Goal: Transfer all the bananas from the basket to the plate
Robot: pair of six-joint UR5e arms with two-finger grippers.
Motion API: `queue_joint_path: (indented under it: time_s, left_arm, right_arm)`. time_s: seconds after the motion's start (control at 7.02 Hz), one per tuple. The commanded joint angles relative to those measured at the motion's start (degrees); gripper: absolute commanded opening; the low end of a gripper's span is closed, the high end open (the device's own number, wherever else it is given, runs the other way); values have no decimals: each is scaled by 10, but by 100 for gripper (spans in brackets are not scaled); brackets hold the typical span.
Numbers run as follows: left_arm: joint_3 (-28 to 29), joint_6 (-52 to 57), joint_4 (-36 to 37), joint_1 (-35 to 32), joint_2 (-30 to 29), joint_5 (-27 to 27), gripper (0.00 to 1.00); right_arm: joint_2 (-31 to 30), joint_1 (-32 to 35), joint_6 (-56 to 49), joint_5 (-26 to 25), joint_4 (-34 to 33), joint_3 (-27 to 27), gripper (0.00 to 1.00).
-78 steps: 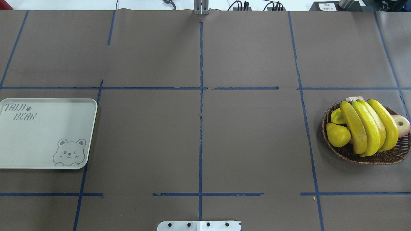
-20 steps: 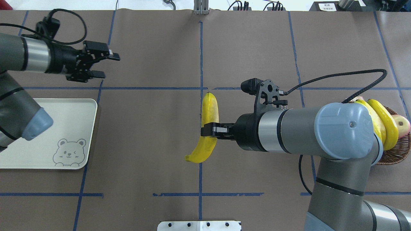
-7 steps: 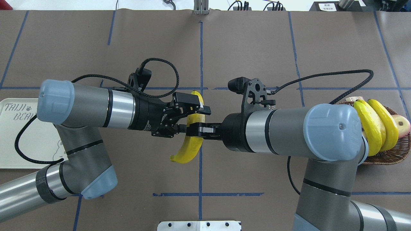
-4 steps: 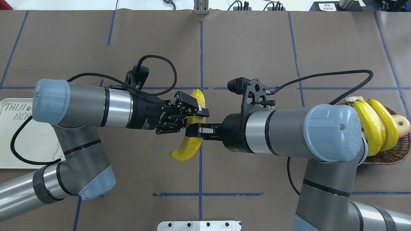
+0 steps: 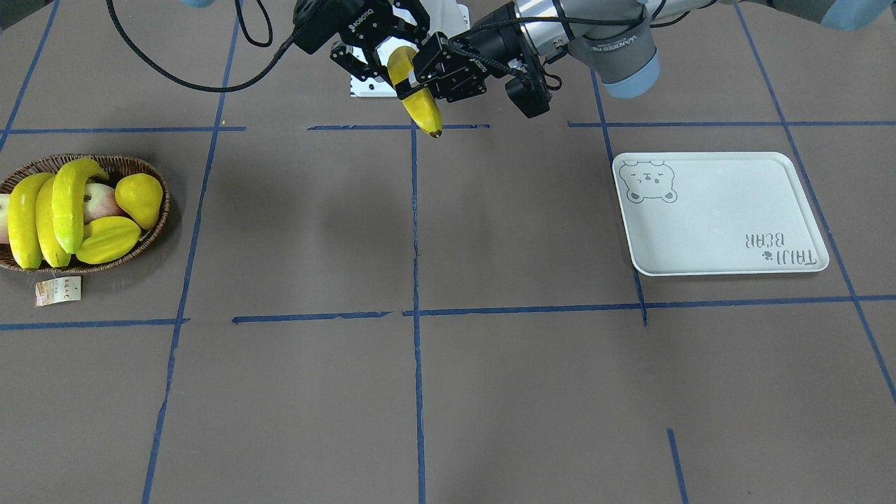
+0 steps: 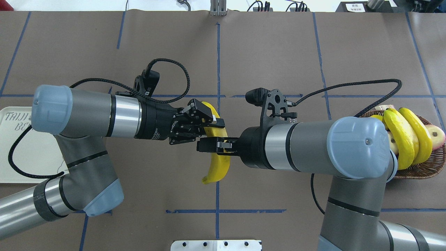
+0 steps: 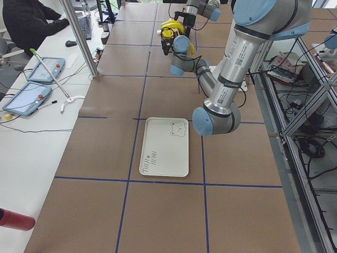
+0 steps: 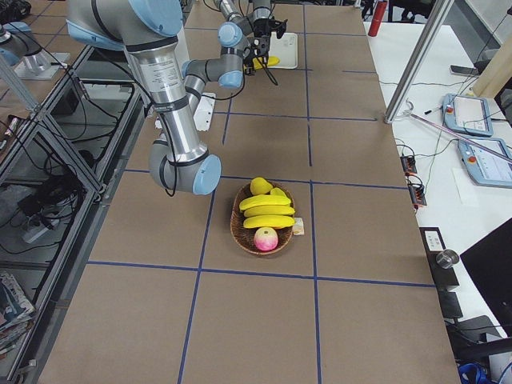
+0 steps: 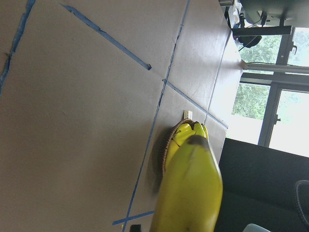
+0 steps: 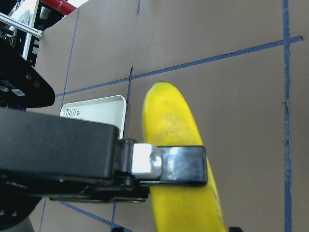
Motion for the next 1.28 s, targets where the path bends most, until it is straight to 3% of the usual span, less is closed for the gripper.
queue_joint_path:
  time_s: [0.0,0.28,0.85,1.0,1.14]
  left_arm:
    - [0,0,1,0,2,0,0]
    - [10,1,26,-17,4,-3,0]
    - [-46,146,288,-112,75,-80,0]
    - [-70,218,345,-128,135,-85,0]
    - [-81,322,350,-141,225,-86,0]
  right_arm:
    - [0,1,0,1,0,2,100]
    - [0,4,-1,4,0,8,100]
    - [-10,17,-2,-2,-1,27,100]
    - [-14,25,-2,-2,-3,25,100]
    - [-21,34,-2,-3,-2,25,100]
